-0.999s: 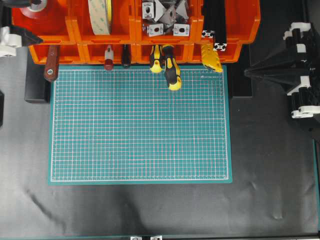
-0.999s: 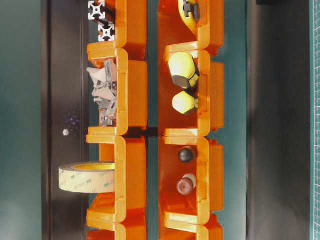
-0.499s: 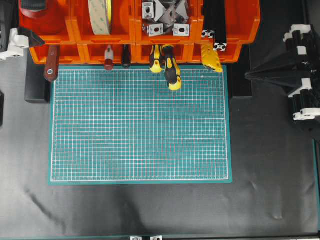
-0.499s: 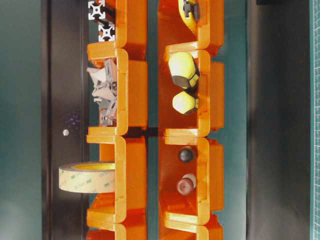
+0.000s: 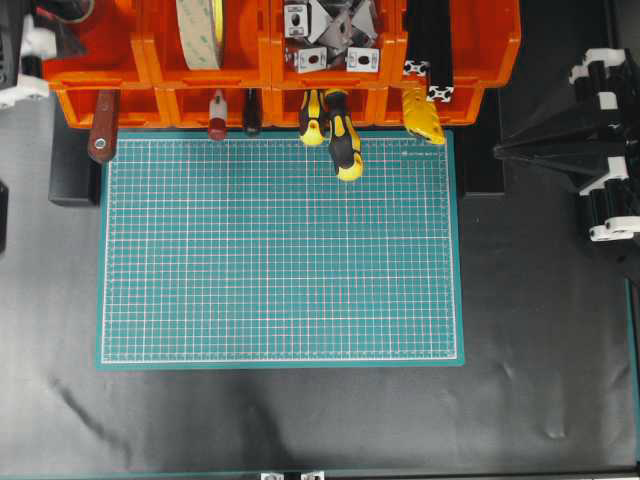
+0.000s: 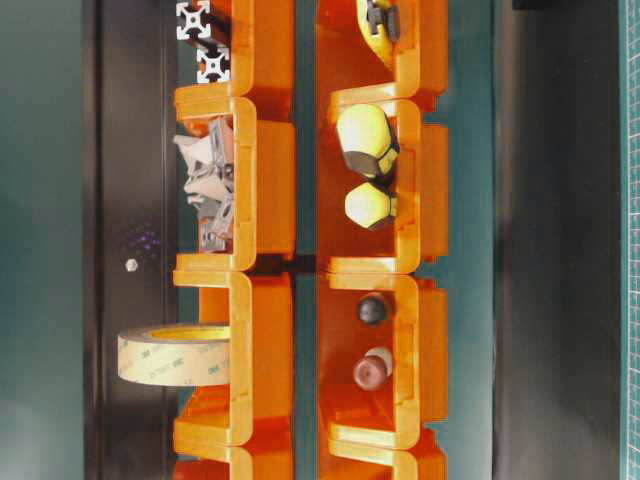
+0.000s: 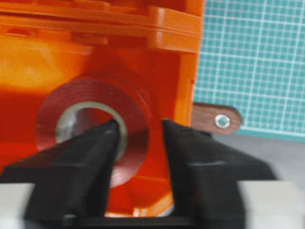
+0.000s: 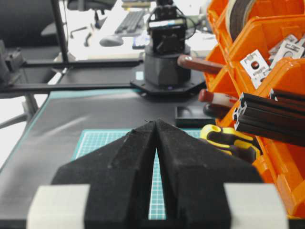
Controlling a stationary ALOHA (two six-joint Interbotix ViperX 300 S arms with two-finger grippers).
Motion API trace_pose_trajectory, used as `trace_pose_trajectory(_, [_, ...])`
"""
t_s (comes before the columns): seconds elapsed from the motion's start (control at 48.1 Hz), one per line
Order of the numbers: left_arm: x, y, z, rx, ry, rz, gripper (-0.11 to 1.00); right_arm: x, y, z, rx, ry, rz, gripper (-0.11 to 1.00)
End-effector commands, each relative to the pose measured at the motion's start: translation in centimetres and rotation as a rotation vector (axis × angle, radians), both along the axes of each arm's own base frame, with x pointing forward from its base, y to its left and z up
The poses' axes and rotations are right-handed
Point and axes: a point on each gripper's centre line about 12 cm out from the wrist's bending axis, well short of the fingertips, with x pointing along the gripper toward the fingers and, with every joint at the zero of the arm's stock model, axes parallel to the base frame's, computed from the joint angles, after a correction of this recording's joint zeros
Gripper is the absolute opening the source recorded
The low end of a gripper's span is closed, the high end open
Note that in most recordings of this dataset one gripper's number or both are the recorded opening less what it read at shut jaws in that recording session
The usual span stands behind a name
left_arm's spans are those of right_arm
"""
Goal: Pick vinyl tape from container rack with left arm.
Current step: 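Move the left gripper into the top-left bin toward the red tape roll, then close the left gripper on the red tape roll and lift it out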
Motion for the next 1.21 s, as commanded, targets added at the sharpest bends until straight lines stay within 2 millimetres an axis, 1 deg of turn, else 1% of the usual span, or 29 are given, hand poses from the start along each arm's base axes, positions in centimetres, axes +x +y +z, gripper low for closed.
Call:
trace_pose_trajectory(0.0, [0.0,0.2,0.7,0.021,-0.034,-0.010,0.25,0.2,0.1,1.1,0.003,-0.034,0.003,0.00])
trace_pose_trajectory(0.042, [0.0,0.2,0.8,0.027,-0.036,-0.020,0.19,0.2,0.1,1.1,0.004,-0.032,0.002,0.00])
trace_pose_trajectory(0.146, [0.1,0.2,0.9,0.039,-0.035,-0.043,0.19,0.2,0.0,1.1,0.004,-0.034,0.001,0.00])
trace_pose_trajectory(0.25, [0.1,0.2,1.7,0.046,-0.052,-0.047,0.19,0.2,0.0,1.2,0.004,-0.035,0.001,0.00])
trace_pose_trajectory(0.312, [0.0,0.2,2.6,0.047,-0.067,-0.043,0.19,0.2,0.1,1.2,0.004,-0.035,0.002,0.00])
trace_pose_trajectory(0.395, [-0.3,-0.2,4.6,0.052,-0.104,-0.042,0.19,0.2,0.0,1.1,0.004,-0.034,0.001,0.00])
trace_pose_trajectory(0.458, [-0.6,-1.0,6.5,0.059,-0.148,-0.053,0.19,0.2,0.1,1.1,0.004,-0.034,0.002,0.00])
trace_pose_trajectory(0.478, [-0.6,-1.5,7.4,0.059,-0.176,-0.065,0.19,0.2,0.1,1.1,0.004,-0.034,0.002,0.00])
trace_pose_trajectory(0.541, [-0.8,-2.7,9.1,0.057,-0.231,-0.091,0.19,0.2,0.1,1.1,0.004,-0.034,0.002,0.00])
trace_pose_trajectory(0.624, [-1.2,-4.5,10.7,0.044,-0.298,-0.128,0.19,0.2,0.1,1.2,0.004,-0.035,0.002,0.00])
trace_pose_trajectory(0.686, [-1.3,-6.0,11.3,0.029,-0.343,-0.162,0.19,0.2,0.1,1.1,0.003,-0.035,0.002,0.00])
trace_pose_trajectory(0.791, [-1.3,-8.9,11.1,-0.019,-0.403,-0.238,0.19,0.2,0.1,1.2,0.003,-0.037,0.002,0.00])
trace_pose_trajectory(0.832, [-1.0,-10.6,10.9,-0.047,-0.428,-0.282,0.19,0.2,0.1,1.2,0.003,-0.035,0.002,0.00])
trace_pose_trajectory(0.936, [-0.4,-13.7,9.5,-0.101,-0.445,-0.356,0.19,0.1,0.1,1.3,0.003,-0.041,0.002,0.00])
trace_pose_trajectory(1.019, [0.4,-15.4,7.3,-0.131,-0.424,-0.387,0.19,0.0,0.0,1.3,0.003,-0.044,0.001,0.00])
trace_pose_trajectory(1.04, [0.8,-16.0,6.5,-0.137,-0.417,-0.400,0.19,0.0,0.0,1.4,0.003,-0.047,0.001,0.00])
trace_pose_trajectory(1.186, [3.3,-18.6,2.3,-0.154,-0.414,-0.457,0.19,-0.3,0.0,1.7,0.003,-0.055,-0.001,0.00])
